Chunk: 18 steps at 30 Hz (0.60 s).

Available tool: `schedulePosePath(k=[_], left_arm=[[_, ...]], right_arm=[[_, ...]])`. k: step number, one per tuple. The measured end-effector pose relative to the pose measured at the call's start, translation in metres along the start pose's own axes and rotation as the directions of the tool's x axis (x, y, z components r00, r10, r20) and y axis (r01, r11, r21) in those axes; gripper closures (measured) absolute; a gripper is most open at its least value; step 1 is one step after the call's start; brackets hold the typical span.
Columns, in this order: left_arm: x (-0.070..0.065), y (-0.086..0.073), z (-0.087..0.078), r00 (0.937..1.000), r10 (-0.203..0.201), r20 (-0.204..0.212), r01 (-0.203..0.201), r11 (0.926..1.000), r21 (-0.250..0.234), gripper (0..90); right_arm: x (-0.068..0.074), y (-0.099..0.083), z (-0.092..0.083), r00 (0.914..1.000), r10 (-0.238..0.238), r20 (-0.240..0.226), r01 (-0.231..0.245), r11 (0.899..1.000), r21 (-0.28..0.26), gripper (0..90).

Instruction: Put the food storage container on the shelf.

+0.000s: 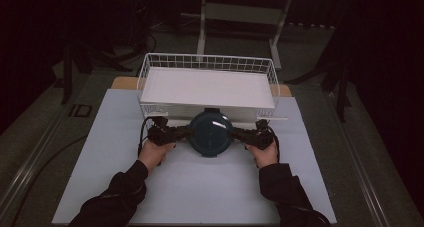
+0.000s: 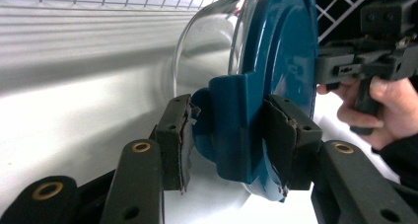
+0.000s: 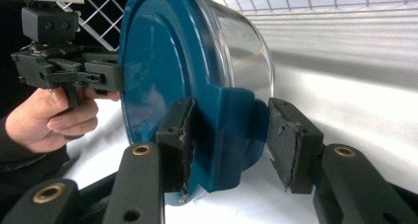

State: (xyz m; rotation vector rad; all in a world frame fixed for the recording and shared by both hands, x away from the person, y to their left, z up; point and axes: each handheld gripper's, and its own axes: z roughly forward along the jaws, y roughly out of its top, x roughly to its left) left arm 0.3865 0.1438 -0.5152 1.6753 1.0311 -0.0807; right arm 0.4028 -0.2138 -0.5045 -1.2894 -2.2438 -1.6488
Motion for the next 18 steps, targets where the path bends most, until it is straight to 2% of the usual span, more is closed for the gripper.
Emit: schedulePosePath(k=[3,5,8,10,13,14,16,17,18], left_arm=[[0.003,-0.003,0.002,1.0000,-0.006,0.000,0.007,0.9997,-0.022,52.9],[0.000,-0.003,0.002,0.9984,0.034,-0.044,-0.036,0.9984,-0.044,50.2],[0.002,0.000,0.004,0.9982,0.018,-0.056,-0.022,0.9971,-0.073,49.1],[0.004,0.000,0.004,0.9984,0.003,-0.057,-0.008,0.9970,-0.077,47.9],[0.004,0.001,0.005,0.9978,0.003,-0.067,-0.009,0.9965,-0.083,44.9],[0.003,0.001,0.005,0.9962,0.004,-0.088,-0.012,0.9961,-0.087,43.1],[0.003,0.001,0.005,0.9962,0.004,-0.088,-0.012,0.9961,-0.087,42.3],[0.002,0.002,0.006,0.9938,-0.005,-0.111,-0.005,0.9958,-0.091,40.5],[0.002,0.003,0.007,0.9933,-0.007,-0.116,-0.004,0.9956,-0.093,39.2]], right_arm=[[-0.001,0.000,0.002,0.9999,0.007,0.009,-0.007,1.000,-0.018,51.8],[-0.001,0.000,0.003,0.9995,0.010,0.031,-0.009,1.000,-0.029,49.9],[0.000,0.001,0.006,0.9983,0.009,0.058,-0.006,0.999,-0.047,48.3],[0.000,0.002,0.007,0.9976,0.005,0.069,-0.001,0.999,-0.053,46.4],[0.000,0.004,0.008,0.9960,-0.002,0.089,0.006,0.999,-0.053,42.6],[0.001,0.004,0.008,0.9953,0.002,0.097,0.004,0.999,-0.052,41.1],[0.001,0.005,0.008,0.9942,-0.002,0.108,0.007,0.999,-0.053,40.9],[-0.001,0.006,0.010,0.9917,-0.021,0.127,0.031,0.997,-0.071,40.6],[-0.001,0.007,0.011,0.9909,-0.020,0.133,0.030,0.997,-0.076,40.5]])
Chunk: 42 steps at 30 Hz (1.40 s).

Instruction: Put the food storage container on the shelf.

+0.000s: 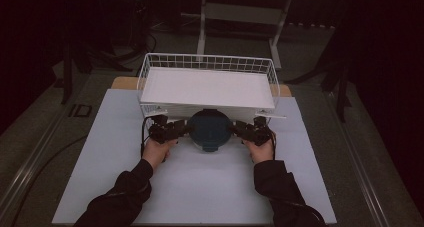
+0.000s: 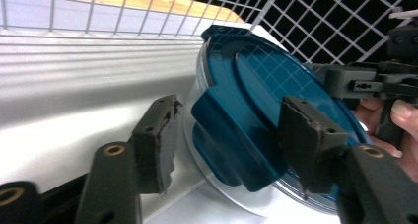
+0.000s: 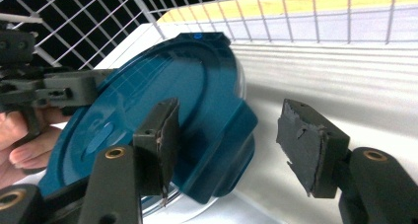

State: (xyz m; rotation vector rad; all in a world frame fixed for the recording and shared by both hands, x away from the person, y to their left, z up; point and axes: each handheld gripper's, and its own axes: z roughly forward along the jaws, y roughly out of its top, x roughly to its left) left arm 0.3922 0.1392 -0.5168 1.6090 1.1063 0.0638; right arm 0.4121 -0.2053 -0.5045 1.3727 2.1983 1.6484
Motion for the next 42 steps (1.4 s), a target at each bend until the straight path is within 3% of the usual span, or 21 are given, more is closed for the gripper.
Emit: schedulePosePath(k=[3,5,7,9,10,15,18,20,22,24,27,33,40,42], left_arm=[[-0.002,0.001,0.000,0.9998,0.014,-0.010,-0.014,0.9999,0.006,39.2],[-0.005,0.002,-0.001,0.9995,0.030,-0.004,-0.030,0.9995,0.011,37.1],[-0.008,0.002,-0.004,0.9968,0.075,0.028,-0.075,0.9971,0.013,29.7],[-0.011,0.002,-0.005,0.9954,0.086,0.041,-0.087,0.9960,0.020,27.9],[-0.013,0.001,-0.007,0.9909,0.113,0.073,-0.115,0.9931,0.022,21.8],[-0.022,-0.001,-0.015,0.9841,0.156,0.084,-0.162,0.9848,0.063,13.2],[-0.027,0.000,-0.022,0.9811,0.154,0.117,-0.164,0.9827,0.086,1.2],[-0.028,-0.001,-0.024,0.9793,0.158,0.127,-0.169,0.9819,0.085,0.9],[-0.033,-0.002,-0.031,0.9723,0.177,0.153,-0.193,0.9760,0.100,0.8],[-0.037,-0.003,-0.037,0.9691,0.184,0.164,-0.203,0.9736,0.104,0.8],[-0.042,-0.006,-0.046,0.9672,0.190,0.168,-0.208,0.9730,0.099,0.8],[-0.052,-0.012,-0.063,0.9575,0.216,0.191,-0.236,0.9679,0.088,0.8],[-0.064,-0.025,-0.076,0.9442,0.250,0.214,-0.277,0.9554,0.103,0.8],[-0.067,-0.030,-0.078,0.9395,0.265,0.217,-0.295,0.9479,0.121,0.8]], right_arm=[[0.001,0.001,0.001,0.9999,0.008,0.014,-0.008,1.000,0.000,40.6],[0.002,0.002,0.001,0.9992,-0.026,0.029,0.026,1.000,-0.002,40.7],[0.008,0.002,-0.001,0.9992,-0.018,0.036,0.017,1.000,0.019,41.1],[0.010,0.002,-0.003,0.9992,-0.014,0.039,0.013,1.000,0.028,40.6],[0.013,0.002,-0.005,0.9983,-0.049,0.033,0.048,0.999,0.025,40.1],[0.020,0.000,-0.009,0.9970,-0.065,0.042,0.064,0.998,0.025,38.7],[0.026,0.001,-0.015,0.9957,-0.088,0.029,0.088,0.996,0.011,37.6],[0.029,0.001,-0.017,0.9954,-0.092,0.025,0.092,0.996,0.011,37.5],[0.036,0.001,-0.022,0.9916,-0.126,0.031,0.125,0.992,0.015,37.2],[0.041,0.000,-0.026,0.9930,-0.117,0.018,0.117,0.993,0.004,37.2],[0.049,-0.003,-0.029,0.9909,-0.135,0.001,0.135,0.991,0.005,37.3],[0.071,-0.011,-0.034,0.9868,-0.149,-0.064,0.149,0.989,0.000,39.2],[0.091,-0.022,-0.033,0.9782,-0.154,-0.139,0.158,0.987,0.016,53.7],[0.096,-0.025,-0.030,0.9751,-0.168,-0.145,0.174,0.984,0.033,58.3]])
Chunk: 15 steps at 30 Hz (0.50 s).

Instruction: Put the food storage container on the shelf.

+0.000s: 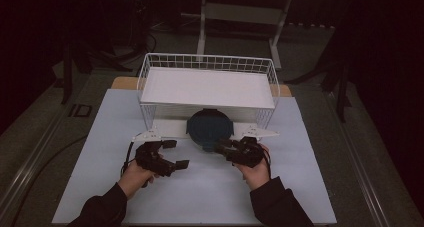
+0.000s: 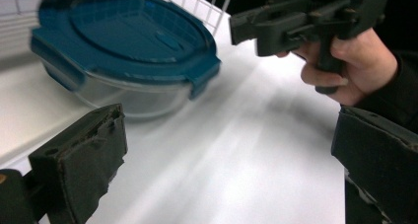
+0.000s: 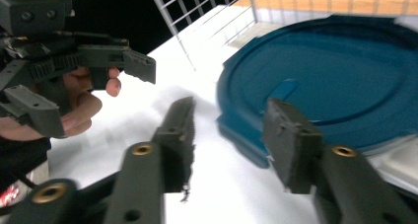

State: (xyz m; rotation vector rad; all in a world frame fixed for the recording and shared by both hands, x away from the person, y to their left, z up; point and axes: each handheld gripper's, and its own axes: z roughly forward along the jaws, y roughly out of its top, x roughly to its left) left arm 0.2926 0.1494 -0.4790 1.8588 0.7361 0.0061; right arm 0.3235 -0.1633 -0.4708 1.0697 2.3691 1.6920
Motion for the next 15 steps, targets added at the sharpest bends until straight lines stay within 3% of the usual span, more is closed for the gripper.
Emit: schedulePosePath(k=[5,11,15], left_arm=[[-0.008,-0.008,-0.004,0.9996,0.012,-0.025,-0.012,0.9999,0.005,0.8],[-0.018,-0.017,-0.010,0.9984,0.034,-0.045,-0.033,0.9992,0.022,0.8],[-0.020,-0.025,-0.015,0.9976,0.027,-0.064,-0.025,0.9992,0.029,0.8]], right_arm=[[0.009,-0.004,0.010,0.9995,-0.031,0.001,0.031,0.999,0.034,66.7],[0.014,-0.009,0.019,0.9993,-0.034,-0.015,0.035,0.997,0.074,80.4],[0.017,-0.013,0.027,0.9986,-0.052,-0.015,0.053,0.992,0.116,89.7]])
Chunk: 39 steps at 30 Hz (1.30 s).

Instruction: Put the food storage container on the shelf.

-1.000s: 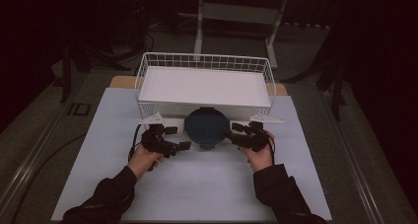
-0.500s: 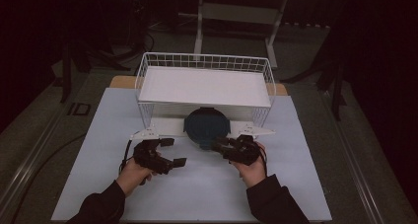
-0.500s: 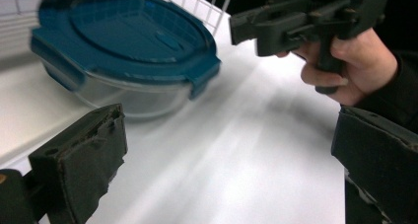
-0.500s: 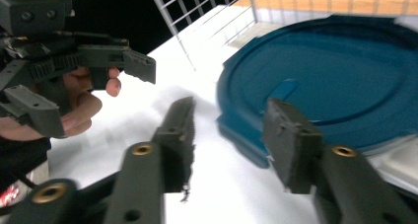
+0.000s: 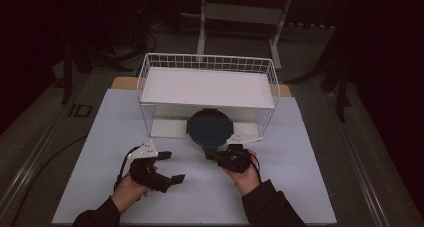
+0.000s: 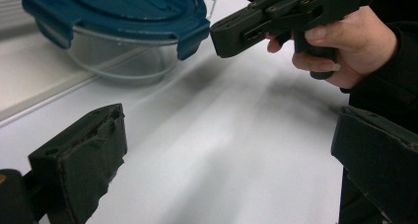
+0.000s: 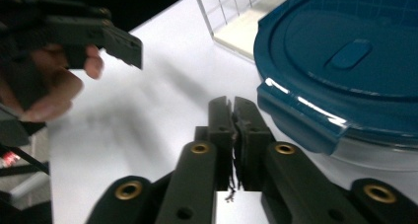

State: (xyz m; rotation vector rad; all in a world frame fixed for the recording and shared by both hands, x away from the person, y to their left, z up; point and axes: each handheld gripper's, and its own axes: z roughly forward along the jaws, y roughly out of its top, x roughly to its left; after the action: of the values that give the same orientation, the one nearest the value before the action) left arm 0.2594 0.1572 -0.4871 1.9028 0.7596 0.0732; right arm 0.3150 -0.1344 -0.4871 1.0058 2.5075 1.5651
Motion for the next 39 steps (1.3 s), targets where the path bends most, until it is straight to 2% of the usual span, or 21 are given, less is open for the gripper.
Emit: schedulePosePath(k=[7,11,12,15,19,23,31,38,39], left_arm=[[-0.001,-0.009,-0.005,0.9999,-0.009,-0.013,0.009,0.9999,0.005,0.8],[-0.001,-0.012,-0.004,0.9997,0.001,-0.026,-0.001,1.0000,0.007,0.8],[0.000,-0.013,-0.003,0.9996,0.002,-0.027,-0.002,1.0000,0.008,0.8],[0.000,-0.013,-0.002,0.9996,0.000,-0.028,0.000,1.0000,0.010,0.8],[0.000,-0.012,-0.003,0.9996,0.003,-0.029,-0.003,1.0000,-0.003,0.8],[0.002,-0.011,-0.004,0.9995,0.002,-0.031,-0.002,0.9999,-0.014,0.8],[0.001,-0.010,-0.005,0.9990,0.018,-0.040,-0.019,0.9997,-0.015,0.8],[-0.001,-0.010,-0.005,0.9987,0.032,-0.039,-0.033,0.9994,-0.015,0.8],[-0.001,-0.010,-0.005,0.9989,0.029,-0.037,-0.030,0.9994,-0.018,0.8]], right_arm=[[-0.009,-0.007,0.010,0.9989,0.035,0.030,-0.036,0.998,0.042,89.9],[-0.017,-0.008,0.013,0.9970,0.056,0.053,-0.058,0.997,0.042,90.0],[-0.019,-0.008,0.014,0.9972,0.059,0.044,-0.061,0.997,0.043,89.9],[-0.023,-0.007,0.018,0.9957,0.048,0.079,-0.052,0.997,0.053,90.0],[-0.031,-0.005,0.021,0.9927,0.090,0.080,-0.093,0.995,0.031,89.9],[-0.037,-0.001,0.023,0.9901,0.098,0.101,-0.100,0.995,0.020,89.9],[-0.047,0.009,0.033,0.9867,0.083,0.140,-0.085,0.996,0.010,89.9],[-0.056,0.014,0.036,0.9809,0.106,0.163,-0.106,0.994,-0.009,89.9],[-0.060,0.016,0.035,0.9787,0.128,0.160,-0.128,0.992,-0.013,89.8]])
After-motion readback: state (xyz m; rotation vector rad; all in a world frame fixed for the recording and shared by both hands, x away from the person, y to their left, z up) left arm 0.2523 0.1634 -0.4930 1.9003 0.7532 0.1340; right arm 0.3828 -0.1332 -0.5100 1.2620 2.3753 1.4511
